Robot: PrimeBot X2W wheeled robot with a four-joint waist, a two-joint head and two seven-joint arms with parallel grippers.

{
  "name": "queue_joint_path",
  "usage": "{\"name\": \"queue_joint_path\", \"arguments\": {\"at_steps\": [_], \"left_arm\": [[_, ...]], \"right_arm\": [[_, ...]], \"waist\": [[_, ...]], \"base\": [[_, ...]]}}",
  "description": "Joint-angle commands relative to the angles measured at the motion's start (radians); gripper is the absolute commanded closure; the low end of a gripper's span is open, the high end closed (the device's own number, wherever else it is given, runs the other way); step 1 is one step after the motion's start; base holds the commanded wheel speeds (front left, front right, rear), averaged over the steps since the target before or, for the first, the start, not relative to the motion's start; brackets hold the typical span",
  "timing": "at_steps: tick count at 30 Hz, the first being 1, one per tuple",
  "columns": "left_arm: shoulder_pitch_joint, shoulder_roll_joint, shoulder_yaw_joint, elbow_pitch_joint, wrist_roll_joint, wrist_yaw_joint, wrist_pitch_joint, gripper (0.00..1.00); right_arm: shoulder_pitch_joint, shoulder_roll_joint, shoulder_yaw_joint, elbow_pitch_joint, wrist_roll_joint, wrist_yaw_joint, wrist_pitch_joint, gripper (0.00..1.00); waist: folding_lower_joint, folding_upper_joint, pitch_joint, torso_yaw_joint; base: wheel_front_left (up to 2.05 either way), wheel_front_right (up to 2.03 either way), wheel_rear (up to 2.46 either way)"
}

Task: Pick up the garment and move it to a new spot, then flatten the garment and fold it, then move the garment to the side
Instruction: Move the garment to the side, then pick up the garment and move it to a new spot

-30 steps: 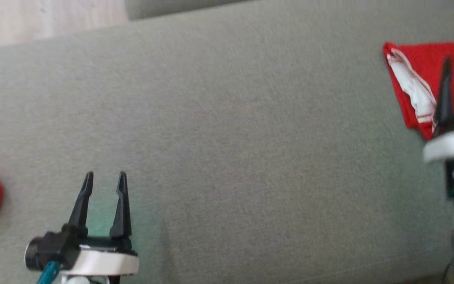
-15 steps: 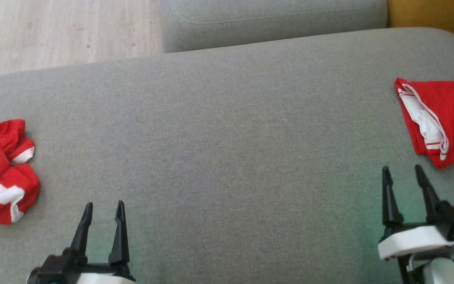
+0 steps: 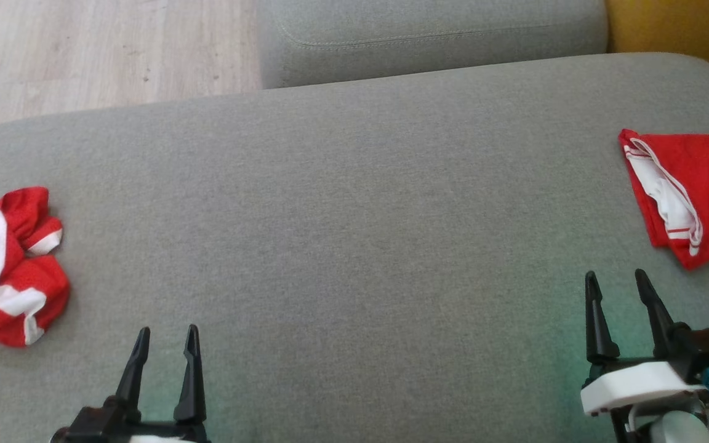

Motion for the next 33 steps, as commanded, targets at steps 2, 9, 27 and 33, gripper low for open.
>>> {"name": "queue_joint_path", "arguments": {"at_steps": [2,9,27,33], "left_arm": [[-0.033,-0.001,0.025,-0.026,0.01,-0.005,-0.005,0.0],[-0.038,-0.003,0.018,-0.03,0.002,-0.006,-0.005,0.0],[0.019,-0.008,0.093,-0.066,-0.04,-0.001,-0.005,0.0],[-0.089,0.012,0.165,-0.074,-0.07,-0.002,-0.005,0.0]], "right_arm": [[-0.004,-0.004,0.026,-0.034,-0.005,0.007,-0.013,0.0],[0.03,-0.004,0.037,-0.052,0.013,0.007,-0.013,0.0],[-0.003,-0.004,0.135,-0.046,0.016,0.007,-0.014,0.0],[-0.048,-0.008,0.128,-0.074,-0.012,0.007,-0.014,0.0]], "waist": [[0.0,-0.0001,-0.005,0.019],[0.0,-0.0001,-0.017,0.153],[0.0,-0.0001,0.01,0.361],[0.0,-0.0001,0.137,0.315]], "base": [[0.0,0.0,0.0],[0.0,0.0,0.0],[0.0,0.0,0.0],[0.0,0.0,0.0]]}}
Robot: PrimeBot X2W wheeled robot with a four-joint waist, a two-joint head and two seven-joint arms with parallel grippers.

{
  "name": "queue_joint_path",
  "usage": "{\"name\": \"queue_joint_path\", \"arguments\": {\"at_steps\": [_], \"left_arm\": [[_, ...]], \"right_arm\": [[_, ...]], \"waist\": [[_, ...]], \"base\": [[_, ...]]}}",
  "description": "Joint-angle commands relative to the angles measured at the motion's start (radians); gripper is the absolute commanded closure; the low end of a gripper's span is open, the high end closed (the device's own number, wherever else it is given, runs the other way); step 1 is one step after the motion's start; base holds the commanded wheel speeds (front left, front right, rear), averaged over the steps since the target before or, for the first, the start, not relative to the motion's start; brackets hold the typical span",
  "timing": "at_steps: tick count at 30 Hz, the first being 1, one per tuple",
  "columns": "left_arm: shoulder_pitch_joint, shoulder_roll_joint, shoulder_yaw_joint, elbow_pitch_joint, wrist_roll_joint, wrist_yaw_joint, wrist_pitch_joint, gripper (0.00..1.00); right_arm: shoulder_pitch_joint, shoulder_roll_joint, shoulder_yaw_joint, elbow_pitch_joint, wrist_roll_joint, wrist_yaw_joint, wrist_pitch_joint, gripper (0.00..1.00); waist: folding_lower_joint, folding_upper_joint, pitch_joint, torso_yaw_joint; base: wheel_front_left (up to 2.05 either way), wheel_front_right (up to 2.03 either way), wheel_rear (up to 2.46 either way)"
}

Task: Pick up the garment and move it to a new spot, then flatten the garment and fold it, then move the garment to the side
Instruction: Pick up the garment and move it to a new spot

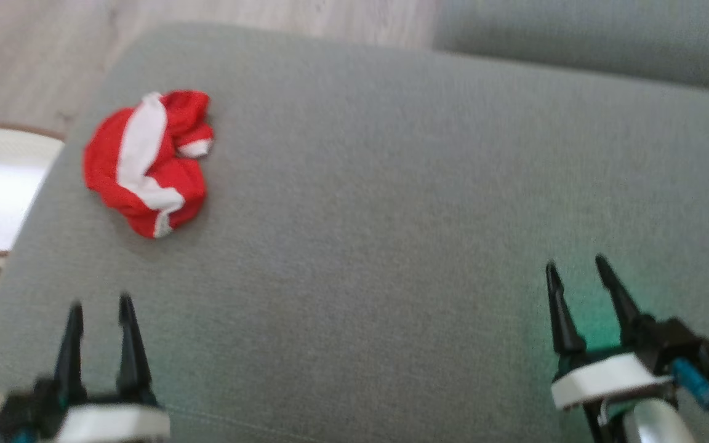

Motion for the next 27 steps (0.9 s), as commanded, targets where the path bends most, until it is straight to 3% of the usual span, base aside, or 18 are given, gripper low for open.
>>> {"name": "queue_joint_path", "arguments": {"at_steps": [1,7,10,17,24,25,27], "left_arm": [[-0.11,0.035,0.032,0.002,0.002,0.003,0.0,0.0],[-0.379,0.139,0.037,0.151,-0.049,0.002,0.149,0.0],[-0.511,0.183,0.041,0.241,-0.049,0.022,0.238,0.0],[-0.737,0.239,0.049,0.478,-0.042,0.107,0.403,0.0],[-0.833,0.267,0.028,0.662,-0.028,0.131,0.487,0.0],[-0.842,0.269,0.026,0.689,-0.029,0.129,0.495,0.51],[-0.857,0.275,0.024,0.73,-0.036,0.114,0.504,1.0]], "right_arm": [[-0.06,-0.014,0.015,-0.044,-0.014,0.007,-0.011,0.0],[-0.099,-0.057,-0.004,-0.069,-0.036,0.007,-0.011,0.0],[-0.111,-0.075,-0.012,-0.08,-0.044,0.007,-0.011,0.0],[-0.125,-0.097,-0.015,-0.107,-0.047,0.007,-0.01,0.0],[-0.137,-0.104,-0.009,-0.122,-0.044,0.007,-0.001,0.0],[-0.138,-0.104,-0.007,-0.122,-0.043,0.007,0.0,0.0],[-0.14,-0.1,-0.005,-0.119,-0.04,0.007,0.0,0.0]], "waist": [[0.0,0.0,0.097,-0.038],[0.0,0.0,0.234,-0.067],[0.0,0.0,0.28,-0.083],[0.0,0.0,0.326,-0.113],[0.0,0.0,0.334,-0.139],[0.0,0.0,0.331,-0.143],[0.0,0.0,0.321,-0.153]], "base": [[0.0,0.0,0.0],[0.0,0.0,0.0],[0.0,0.0,0.0],[0.0,0.0,0.0],[0.0,0.0,0.0],[0.0,0.0,0.0],[0.0,0.0,0.0]]}}
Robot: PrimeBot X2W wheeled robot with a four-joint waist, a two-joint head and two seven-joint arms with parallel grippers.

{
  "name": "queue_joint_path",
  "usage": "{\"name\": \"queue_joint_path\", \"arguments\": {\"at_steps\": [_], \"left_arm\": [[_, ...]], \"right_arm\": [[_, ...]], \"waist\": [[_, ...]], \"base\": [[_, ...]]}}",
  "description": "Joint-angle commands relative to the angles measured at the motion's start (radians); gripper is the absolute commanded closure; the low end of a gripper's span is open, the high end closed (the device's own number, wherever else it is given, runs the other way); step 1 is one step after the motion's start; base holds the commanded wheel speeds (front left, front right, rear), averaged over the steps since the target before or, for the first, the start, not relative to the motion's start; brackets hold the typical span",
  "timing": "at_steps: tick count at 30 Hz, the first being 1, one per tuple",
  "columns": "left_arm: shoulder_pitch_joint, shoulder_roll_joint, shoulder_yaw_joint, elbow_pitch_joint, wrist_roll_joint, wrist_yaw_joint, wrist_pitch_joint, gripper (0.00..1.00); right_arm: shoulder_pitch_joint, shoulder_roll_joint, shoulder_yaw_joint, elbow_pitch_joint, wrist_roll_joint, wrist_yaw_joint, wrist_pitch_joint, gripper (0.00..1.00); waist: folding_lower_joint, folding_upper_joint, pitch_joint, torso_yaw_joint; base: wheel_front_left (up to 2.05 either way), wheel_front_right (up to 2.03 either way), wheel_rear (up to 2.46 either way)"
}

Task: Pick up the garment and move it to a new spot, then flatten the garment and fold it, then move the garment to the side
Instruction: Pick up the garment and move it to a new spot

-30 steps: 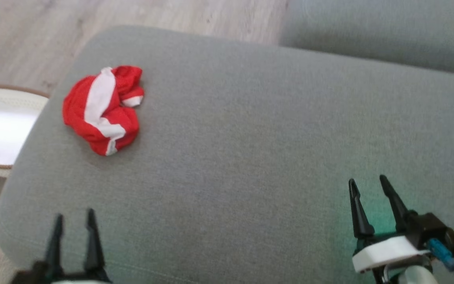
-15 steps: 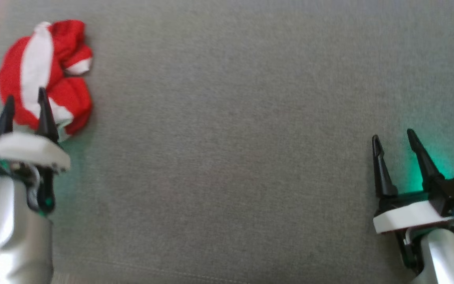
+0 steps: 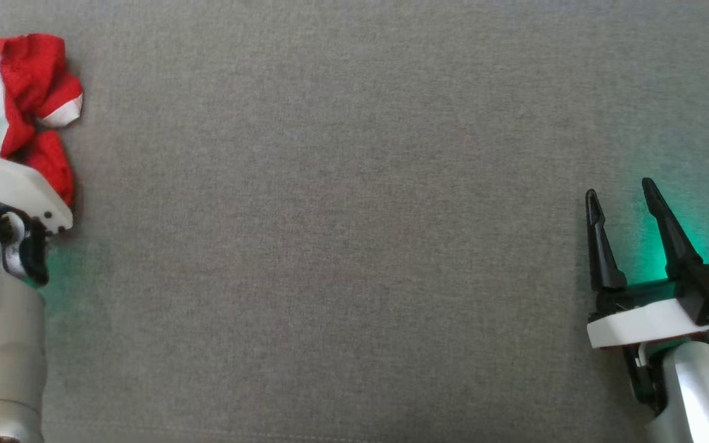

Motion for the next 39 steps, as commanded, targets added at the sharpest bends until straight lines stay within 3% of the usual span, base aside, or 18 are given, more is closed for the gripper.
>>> {"name": "queue_joint_path", "arguments": {"at_steps": [1,8,14,19,24,30,34,39], "left_arm": [[0.002,0.05,0.014,0.004,-0.008,-0.015,0.015,1.0],[-0.019,0.086,0.003,-0.033,-0.015,-0.06,-0.067,1.0],[0.035,0.043,-0.009,-0.195,-0.073,-0.098,-0.074,1.0],[0.146,-0.026,-0.059,-0.454,-0.127,-0.109,-0.012,1.0],[0.319,-0.103,-0.153,-0.795,-0.202,-0.113,0.129,1.0],[0.528,-0.144,-0.26,-1.095,-0.27,-0.11,0.288,1.0],[0.618,-0.154,-0.304,-1.147,-0.312,-0.103,0.344,1.0],[0.629,-0.155,-0.306,-1.073,-0.302,-0.095,0.324,1.0]], "right_arm": [[-0.003,-0.005,0.02,-0.023,0.004,0.007,-0.002,0.0],[0.015,0.027,0.023,0.029,0.024,0.007,-0.008,0.0],[0.035,0.057,0.042,0.073,0.047,0.007,-0.012,0.0],[0.048,0.075,0.054,0.072,0.064,0.007,-0.012,0.0],[0.057,0.084,0.062,0.069,0.078,0.007,-0.012,0.0],[0.063,0.086,0.07,0.06,0.106,0.007,-0.012,0.0],[0.063,0.086,0.085,0.054,0.134,0.007,-0.012,0.0],[0.055,0.087,0.101,0.051,0.157,0.007,-0.012,0.0]], "waist": [[-0.0001,0.0,-0.012,-0.007],[-0.0001,0.0,-0.106,-0.03],[-0.0001,0.0,-0.212,-0.064],[-0.0001,0.0,-0.274,-0.114],[-0.0001,0.0,-0.295,-0.186],[-0.0001,0.0,-0.287,-0.282],[-0.0001,0.0,-0.275,-0.338],[-0.0001,0.0,-0.261,-0.385]], "base": [[0.0,0.0,0.0],[0.0,0.0,0.0],[0.0,0.0,0.0],[0.0,0.0,0.0],[0.0,0.0,0.0],[0.0,0.0,0.0],[0.0,0.0,0.0],[0.0,0.0,0.0]]}}
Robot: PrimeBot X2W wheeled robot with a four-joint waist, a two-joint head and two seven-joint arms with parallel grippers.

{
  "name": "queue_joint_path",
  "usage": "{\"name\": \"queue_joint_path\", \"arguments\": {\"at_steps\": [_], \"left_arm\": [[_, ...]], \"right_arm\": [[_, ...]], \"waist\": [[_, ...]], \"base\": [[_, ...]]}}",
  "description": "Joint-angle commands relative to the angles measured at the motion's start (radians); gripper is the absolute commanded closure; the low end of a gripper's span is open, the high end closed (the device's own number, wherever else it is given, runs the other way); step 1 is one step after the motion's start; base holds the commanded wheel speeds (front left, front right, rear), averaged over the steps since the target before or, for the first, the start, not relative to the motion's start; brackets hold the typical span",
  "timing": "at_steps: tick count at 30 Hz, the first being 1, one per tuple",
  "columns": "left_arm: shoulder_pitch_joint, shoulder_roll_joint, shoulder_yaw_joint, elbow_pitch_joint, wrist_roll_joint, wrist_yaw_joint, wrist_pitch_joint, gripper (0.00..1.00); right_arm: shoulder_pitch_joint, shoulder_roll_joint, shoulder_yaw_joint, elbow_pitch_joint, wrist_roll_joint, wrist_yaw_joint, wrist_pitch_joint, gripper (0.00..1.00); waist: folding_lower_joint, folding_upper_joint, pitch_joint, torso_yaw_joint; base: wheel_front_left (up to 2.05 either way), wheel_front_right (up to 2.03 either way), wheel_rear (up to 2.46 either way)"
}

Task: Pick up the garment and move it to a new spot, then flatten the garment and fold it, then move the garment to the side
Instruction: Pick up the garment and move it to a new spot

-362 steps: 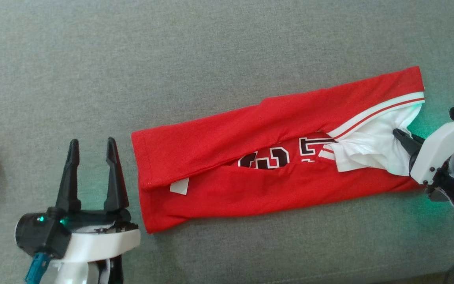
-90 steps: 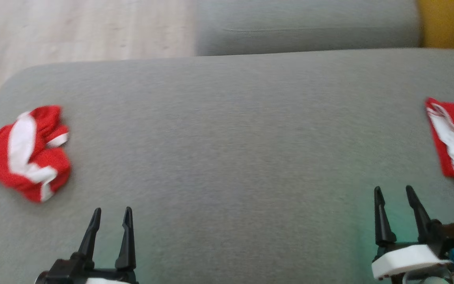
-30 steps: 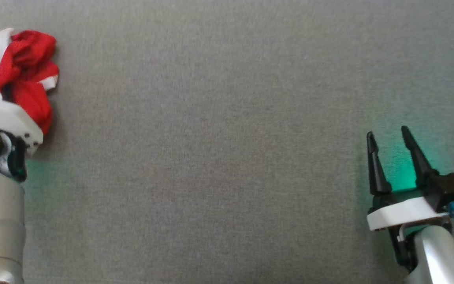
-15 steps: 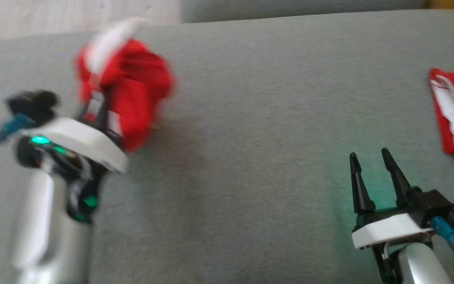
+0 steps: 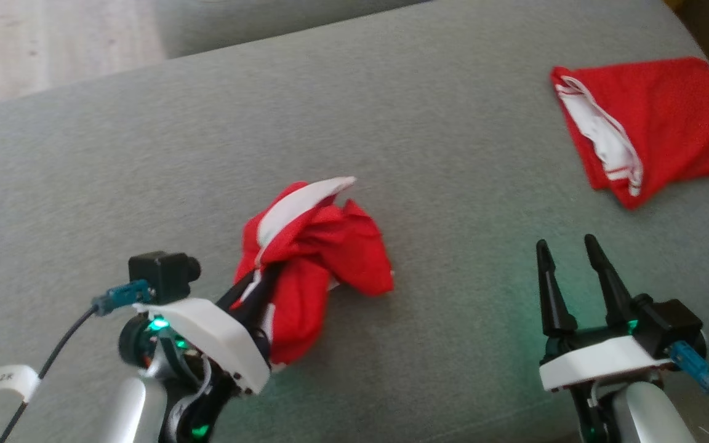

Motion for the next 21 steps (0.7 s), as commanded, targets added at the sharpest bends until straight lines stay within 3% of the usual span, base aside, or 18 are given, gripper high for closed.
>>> {"name": "queue_joint_path", "arguments": {"at_steps": [1,8,9,10,11,12,16,21], "left_arm": [[-0.056,0.01,0.045,0.004,0.028,0.009,-0.03,1.0],[-0.167,0.034,0.054,0.309,0.187,0.048,-0.216,1.0],[-0.18,0.034,0.053,0.345,0.203,0.054,-0.243,0.89],[-0.192,0.034,0.051,0.378,0.217,0.058,-0.272,0.66],[-0.201,0.032,0.051,0.405,0.227,0.062,-0.3,0.4],[-0.208,0.029,0.05,0.429,0.235,0.065,-0.326,0.0],[-0.207,0.023,0.048,0.472,0.259,0.067,-0.446,0.0],[-0.13,0.02,0.058,0.428,0.28,0.081,-0.622,0.0]], "right_arm": [[-0.017,0.0,0.032,-0.036,0.009,0.007,-0.011,0.0],[-0.034,0.001,0.051,-0.034,0.024,0.007,-0.011,0.0],[-0.034,0.001,0.051,-0.034,0.025,0.007,-0.011,0.0],[-0.033,0.001,0.05,-0.034,0.025,0.007,-0.011,0.0],[-0.031,0.001,0.049,-0.035,0.024,0.007,-0.011,0.0],[-0.03,0.001,0.047,-0.035,0.023,0.007,-0.011,0.0],[-0.027,0.001,0.035,-0.04,0.008,0.007,-0.011,0.0],[-0.016,0.001,0.008,-0.062,-0.024,0.007,-0.011,0.0]], "waist": [[0.0001,0.0,0.017,-0.037],[0.0001,0.0,0.029,-0.09],[0.0001,0.0,0.029,-0.093],[0.0001,0.0,0.028,-0.096],[0.0001,0.0,0.027,-0.098],[0.0001,0.0,0.026,-0.098],[0.0001,0.0,0.013,-0.089],[0.0001,0.0,-0.017,-0.06]], "base": [[0.0,0.0,0.0],[0.0,0.0,0.0],[0.0,0.0,0.0],[0.0,0.0,0.0],[0.0,0.0,0.0],[0.0,0.0,0.0],[0.0,0.0,0.0],[0.0,0.0,0.0]]}}
